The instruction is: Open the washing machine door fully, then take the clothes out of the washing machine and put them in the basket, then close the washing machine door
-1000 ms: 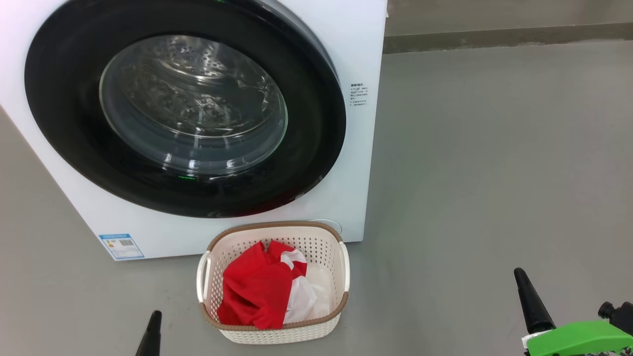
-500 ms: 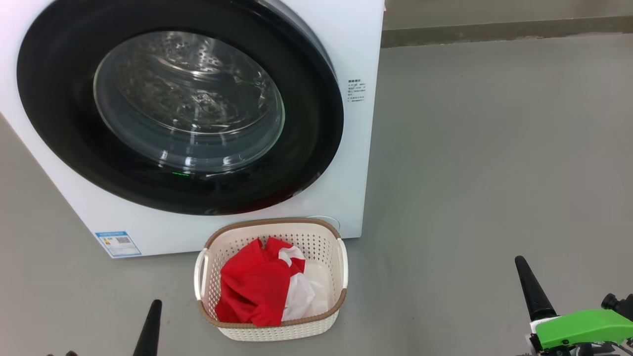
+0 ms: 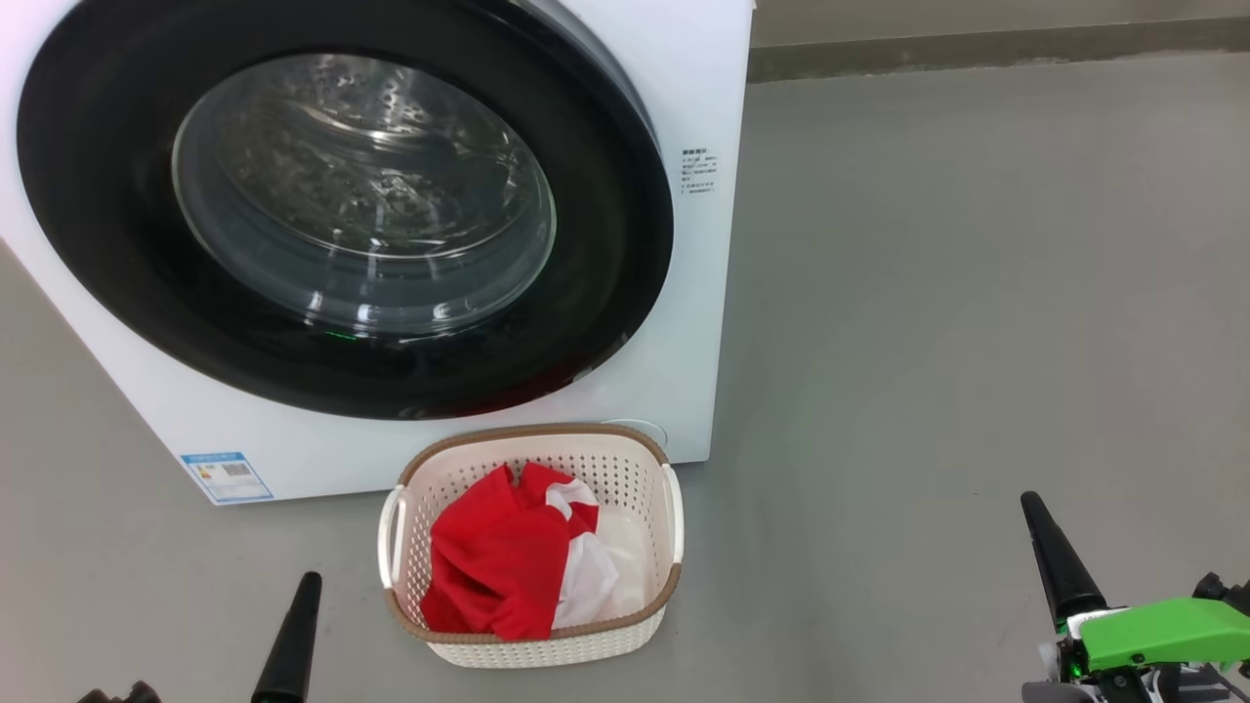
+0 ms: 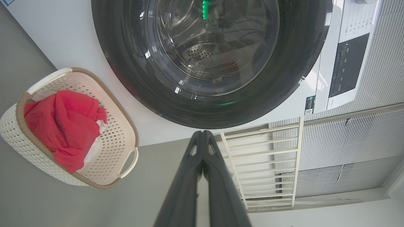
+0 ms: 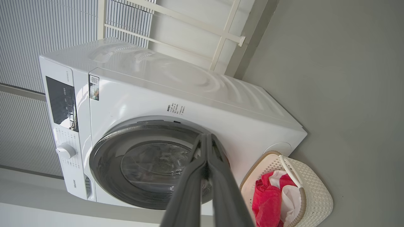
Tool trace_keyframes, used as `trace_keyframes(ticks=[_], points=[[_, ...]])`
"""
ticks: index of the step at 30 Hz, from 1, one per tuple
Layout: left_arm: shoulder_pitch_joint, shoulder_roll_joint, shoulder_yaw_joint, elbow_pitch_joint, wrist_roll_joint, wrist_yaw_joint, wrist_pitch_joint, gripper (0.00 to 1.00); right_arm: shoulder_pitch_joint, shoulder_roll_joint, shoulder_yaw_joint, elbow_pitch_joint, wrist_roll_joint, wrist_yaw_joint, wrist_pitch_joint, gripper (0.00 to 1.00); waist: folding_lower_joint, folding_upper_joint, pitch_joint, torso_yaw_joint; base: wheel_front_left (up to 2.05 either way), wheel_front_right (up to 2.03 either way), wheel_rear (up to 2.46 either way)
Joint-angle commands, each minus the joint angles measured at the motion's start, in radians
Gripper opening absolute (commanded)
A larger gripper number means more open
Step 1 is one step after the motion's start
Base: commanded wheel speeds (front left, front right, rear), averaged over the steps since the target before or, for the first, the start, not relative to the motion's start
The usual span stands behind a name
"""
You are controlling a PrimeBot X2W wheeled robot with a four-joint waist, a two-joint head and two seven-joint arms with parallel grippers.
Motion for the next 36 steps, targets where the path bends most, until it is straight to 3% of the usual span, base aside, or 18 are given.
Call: trace_keyframes(ticks=[1,20,36], points=[[-0.053,0.007,0.034,-0.016,-0.027,-0.006,0.009,0.0,-0.061,-0.016,0.013,-0.024,0.032,-0.001,0.008,0.0,0.0,0.0,0.001,-0.001,0.0,0.0,0.0],[-0.098,0.002,0.047,-0.001,-0.214,-0.007,0.06,0.0,-0.097,-0.018,-0.001,-0.022,0.209,-0.001,0.06,0.0,0.0,0.0,0.017,-0.009,0.0,0.0,0.0],[-0.098,0.002,0.047,-0.001,-0.214,-0.007,0.06,0.0,-0.097,-0.018,0.0,-0.022,0.209,-0.001,0.06,0.0,0.0,0.0,0.017,-0.009,0.0,0.0,0.0]])
